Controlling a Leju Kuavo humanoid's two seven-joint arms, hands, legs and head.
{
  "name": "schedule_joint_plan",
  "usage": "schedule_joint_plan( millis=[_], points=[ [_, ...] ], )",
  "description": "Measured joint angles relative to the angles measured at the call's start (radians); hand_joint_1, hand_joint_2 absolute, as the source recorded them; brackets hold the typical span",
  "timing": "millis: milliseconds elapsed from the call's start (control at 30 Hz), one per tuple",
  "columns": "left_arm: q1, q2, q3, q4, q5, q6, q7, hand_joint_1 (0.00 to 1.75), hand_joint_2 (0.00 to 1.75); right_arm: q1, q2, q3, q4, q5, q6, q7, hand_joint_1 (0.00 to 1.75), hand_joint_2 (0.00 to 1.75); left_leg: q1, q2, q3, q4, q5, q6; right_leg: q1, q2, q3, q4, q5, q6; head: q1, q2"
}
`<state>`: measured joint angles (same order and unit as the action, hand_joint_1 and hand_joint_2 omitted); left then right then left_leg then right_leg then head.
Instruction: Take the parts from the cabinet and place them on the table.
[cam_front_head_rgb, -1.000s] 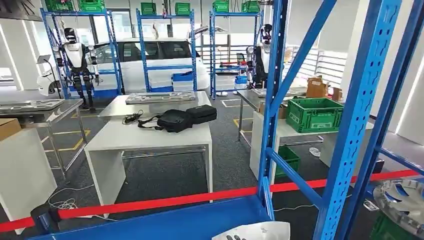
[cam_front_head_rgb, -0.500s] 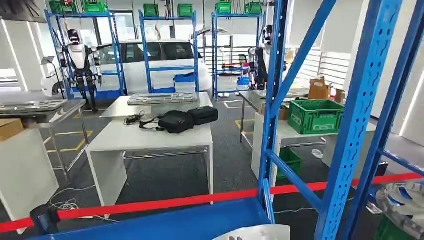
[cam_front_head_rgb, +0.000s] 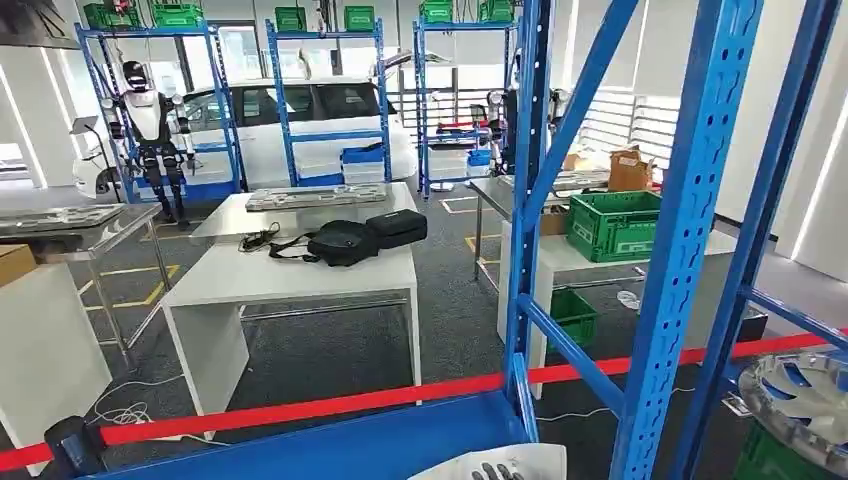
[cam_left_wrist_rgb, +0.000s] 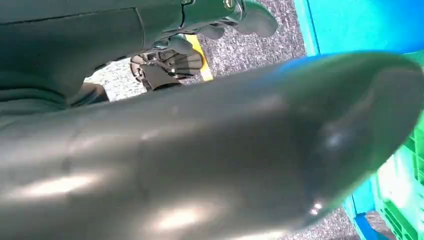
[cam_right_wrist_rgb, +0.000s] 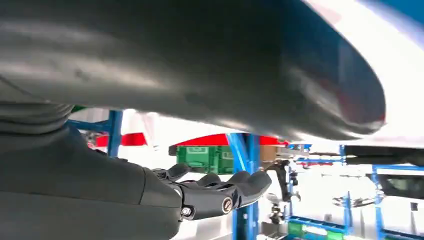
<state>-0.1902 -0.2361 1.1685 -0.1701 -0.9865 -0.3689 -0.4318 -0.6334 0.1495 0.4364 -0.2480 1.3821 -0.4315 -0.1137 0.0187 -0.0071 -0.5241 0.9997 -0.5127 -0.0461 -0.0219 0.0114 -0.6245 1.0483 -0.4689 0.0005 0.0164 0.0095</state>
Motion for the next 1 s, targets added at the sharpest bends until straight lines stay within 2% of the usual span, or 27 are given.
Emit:
schedule_joint_plan(
  millis=[100,167,267,367,600,867,1000],
  points=[
    [-0.013,-0.001,0.000,0.000,-0.004,0.011,0.016,0.00,0.00,0.002,-0.009,-0.006,0.000,-0.003,-0.004,-0.003,0.00,0.00,0.000,0.000,0.000,0.000,0.000,0.000,0.000,0.000,0.004,-0.004,0.002,0.000,0.000,0.000],
    [-0.014,0.005,-0.003,-0.001,-0.028,0.052,0.057,0.00,0.00,0.006,-0.012,-0.006,0.000,-0.003,-0.005,-0.001,0.00,0.00,0.000,0.000,0.001,0.001,0.000,0.000,0.000,0.000,0.006,-0.006,0.003,0.001,0.000,0.000],
    [0.005,0.031,-0.010,-0.002,-0.049,0.071,0.074,0.00,0.00,0.021,-0.017,-0.007,0.000,-0.002,-0.015,0.006,0.00,0.00,0.000,0.000,0.001,0.001,0.000,0.001,0.000,0.000,0.007,-0.009,0.004,0.002,0.000,0.000],
    [0.024,0.059,-0.016,-0.004,-0.055,0.120,0.092,0.00,0.00,0.034,-0.019,-0.007,0.000,0.001,-0.024,0.009,0.00,0.00,0.000,0.000,0.001,0.001,-0.001,0.002,0.000,0.000,0.007,-0.010,0.004,0.002,0.000,0.000],
    [0.064,0.116,-0.014,-0.010,-0.007,0.108,0.045,0.00,0.00,0.053,-0.019,-0.007,0.000,0.014,-0.019,0.009,0.00,0.00,0.000,-0.001,0.000,0.001,-0.002,0.003,0.000,0.000,0.007,-0.010,0.003,0.002,0.001,0.000],
    [0.069,0.126,-0.013,-0.010,-0.001,0.109,0.044,0.00,0.00,0.054,-0.019,-0.007,0.000,0.019,-0.018,0.010,0.00,0.00,0.000,-0.001,0.000,0.002,-0.002,0.003,0.000,-0.001,0.009,-0.011,0.004,0.002,0.001,0.000],
    [0.069,0.127,0.000,-0.010,0.024,0.110,0.019,0.00,0.00,0.054,-0.018,-0.007,0.000,0.019,-0.018,0.005,0.00,0.00,0.000,-0.001,0.000,0.002,-0.002,0.003,0.000,-0.001,0.009,-0.011,0.004,0.002,0.001,0.000]
  ],
)
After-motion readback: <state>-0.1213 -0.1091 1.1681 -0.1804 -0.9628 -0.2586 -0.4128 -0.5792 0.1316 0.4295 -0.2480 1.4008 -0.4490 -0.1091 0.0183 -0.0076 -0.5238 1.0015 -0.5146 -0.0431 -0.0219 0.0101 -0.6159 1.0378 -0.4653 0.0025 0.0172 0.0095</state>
